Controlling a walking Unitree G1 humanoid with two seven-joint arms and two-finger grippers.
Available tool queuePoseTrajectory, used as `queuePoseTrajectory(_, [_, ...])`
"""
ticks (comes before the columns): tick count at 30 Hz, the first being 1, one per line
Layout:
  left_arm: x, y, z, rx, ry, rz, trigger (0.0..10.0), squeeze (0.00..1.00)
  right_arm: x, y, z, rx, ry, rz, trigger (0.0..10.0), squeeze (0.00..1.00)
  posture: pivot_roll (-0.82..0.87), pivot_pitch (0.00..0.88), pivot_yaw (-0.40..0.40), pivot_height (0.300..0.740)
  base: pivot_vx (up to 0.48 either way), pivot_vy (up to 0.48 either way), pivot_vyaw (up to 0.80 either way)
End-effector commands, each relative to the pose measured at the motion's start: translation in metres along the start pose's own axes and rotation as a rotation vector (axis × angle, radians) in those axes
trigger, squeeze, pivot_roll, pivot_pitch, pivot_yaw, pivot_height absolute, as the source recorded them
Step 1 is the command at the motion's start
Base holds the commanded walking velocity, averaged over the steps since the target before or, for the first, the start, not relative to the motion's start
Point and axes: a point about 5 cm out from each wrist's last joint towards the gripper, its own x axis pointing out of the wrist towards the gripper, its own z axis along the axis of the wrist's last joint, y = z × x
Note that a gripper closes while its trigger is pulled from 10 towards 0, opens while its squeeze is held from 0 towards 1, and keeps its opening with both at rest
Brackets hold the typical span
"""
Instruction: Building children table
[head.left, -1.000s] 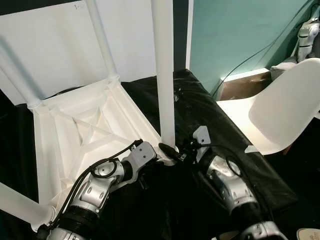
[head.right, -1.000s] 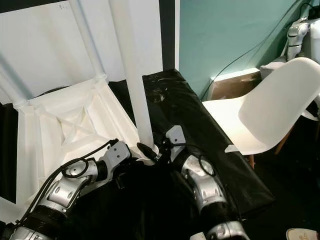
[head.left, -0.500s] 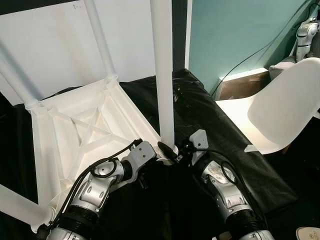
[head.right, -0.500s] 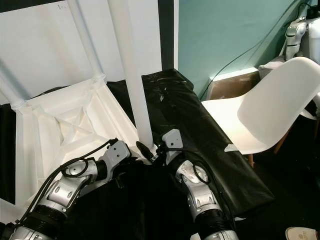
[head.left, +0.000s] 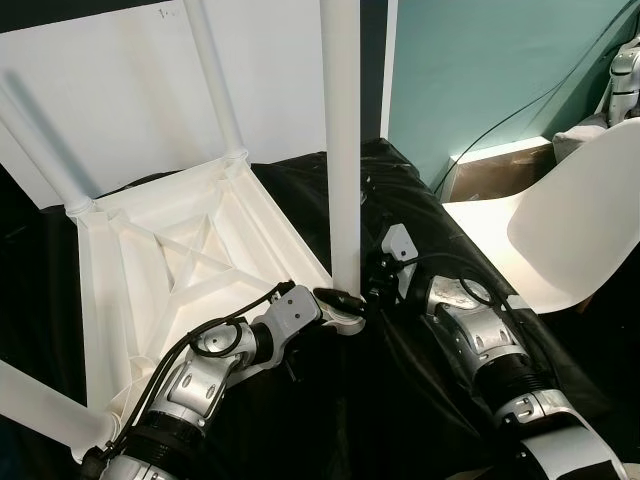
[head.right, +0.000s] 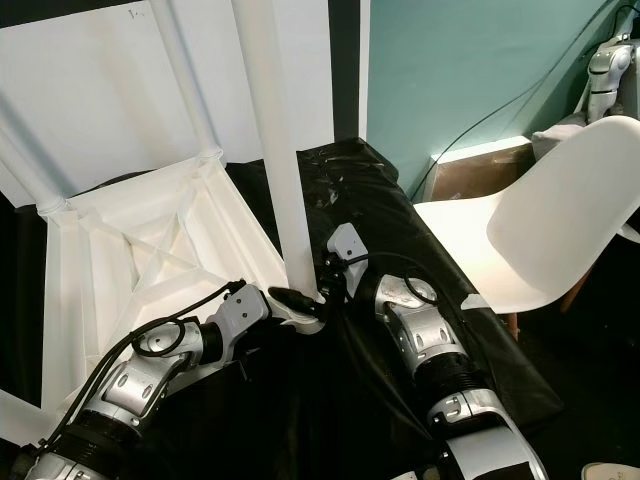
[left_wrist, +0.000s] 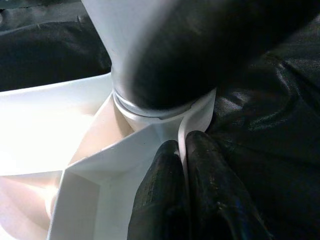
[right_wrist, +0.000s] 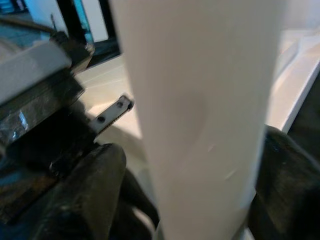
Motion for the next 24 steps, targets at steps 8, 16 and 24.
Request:
queuePoseTrajectory(8, [0.009, -0.039, -0.056, -0.206, 0.144, -0.137, 10.0, 0.0, -0.007, -0.004, 0.004, -0.031, 0.085, 0.208, 0.0, 0.0, 0.08, 0.0, -0.009, 0.74, 0.0, 0.0, 0.0])
queuePoseTrajectory(16, [0.01, -0.042, -0.057, -0.204, 0.144, -0.142, 10.0, 0.0, 0.005, 0.016, -0.006, 0.027, 0.001, 0.107, 0.0, 0.0, 0.07, 0.0, -0.016, 0.74, 0.0, 0.0, 0.0])
queuePoseTrajectory(24, [0.013, -0.043, -0.056, -0.204, 0.139, -0.148, 10.0, 0.0, 0.019, 0.024, 0.006, 0.058, -0.262, -0.348, 0.0, 0.0, 0.07, 0.0, -0.016, 0.74, 0.0, 0.0, 0.0])
